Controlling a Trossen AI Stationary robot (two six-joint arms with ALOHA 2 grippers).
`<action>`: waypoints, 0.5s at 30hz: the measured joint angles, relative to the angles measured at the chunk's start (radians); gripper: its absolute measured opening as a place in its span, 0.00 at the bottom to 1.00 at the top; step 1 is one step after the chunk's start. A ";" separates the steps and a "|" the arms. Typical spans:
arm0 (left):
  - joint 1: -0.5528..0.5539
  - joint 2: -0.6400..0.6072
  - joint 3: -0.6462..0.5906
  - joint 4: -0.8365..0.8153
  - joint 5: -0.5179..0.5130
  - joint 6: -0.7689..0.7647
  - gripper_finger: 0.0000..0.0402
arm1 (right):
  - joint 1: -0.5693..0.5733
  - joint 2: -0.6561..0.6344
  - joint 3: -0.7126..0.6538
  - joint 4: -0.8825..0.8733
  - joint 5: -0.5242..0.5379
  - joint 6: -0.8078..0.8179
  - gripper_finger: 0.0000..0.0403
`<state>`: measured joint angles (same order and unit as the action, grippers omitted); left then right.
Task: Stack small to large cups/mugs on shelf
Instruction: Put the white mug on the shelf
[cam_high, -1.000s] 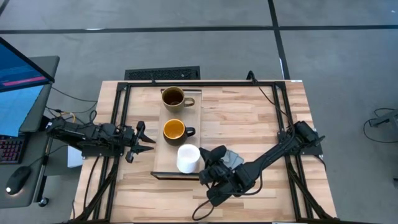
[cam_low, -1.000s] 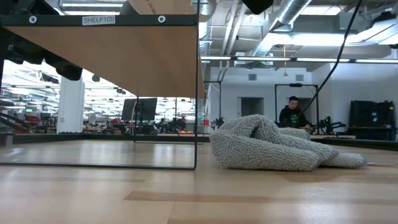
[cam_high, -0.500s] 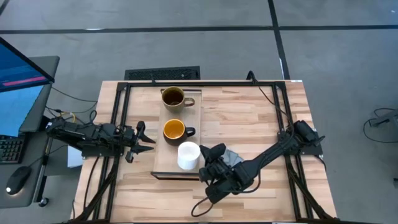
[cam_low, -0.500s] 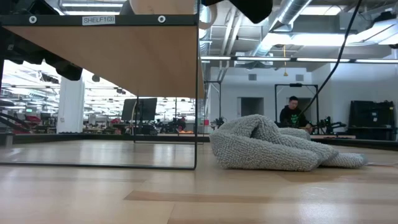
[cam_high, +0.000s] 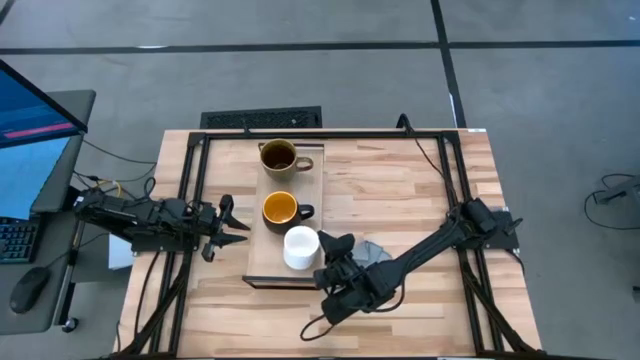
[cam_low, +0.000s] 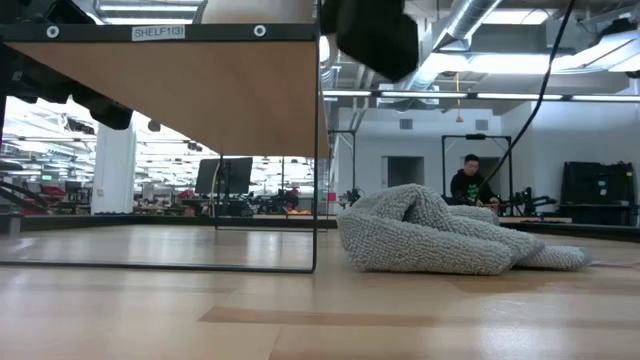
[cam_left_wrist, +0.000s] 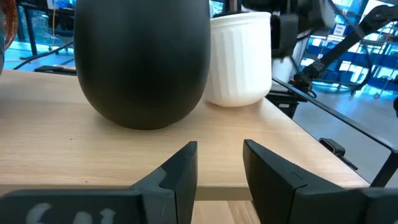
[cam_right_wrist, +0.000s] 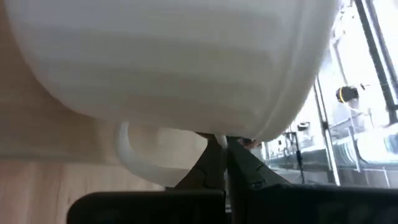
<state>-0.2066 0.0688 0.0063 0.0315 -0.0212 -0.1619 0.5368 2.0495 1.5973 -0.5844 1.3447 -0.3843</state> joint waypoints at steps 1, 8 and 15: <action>0.000 0.004 0.000 0.000 0.000 0.000 0.30 | 0.000 0.000 0.003 0.014 -0.010 -0.007 0.03; 0.000 0.017 0.000 -0.002 0.012 -0.007 0.30 | 0.002 0.002 0.002 0.051 -0.021 -0.009 0.07; 0.000 0.026 0.000 -0.003 0.013 -0.008 0.30 | 0.015 -0.010 0.002 0.053 -0.024 -0.026 0.14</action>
<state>-0.2066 0.0953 0.0064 0.0289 -0.0086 -0.1696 0.5521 2.0391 1.5993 -0.5310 1.3205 -0.4107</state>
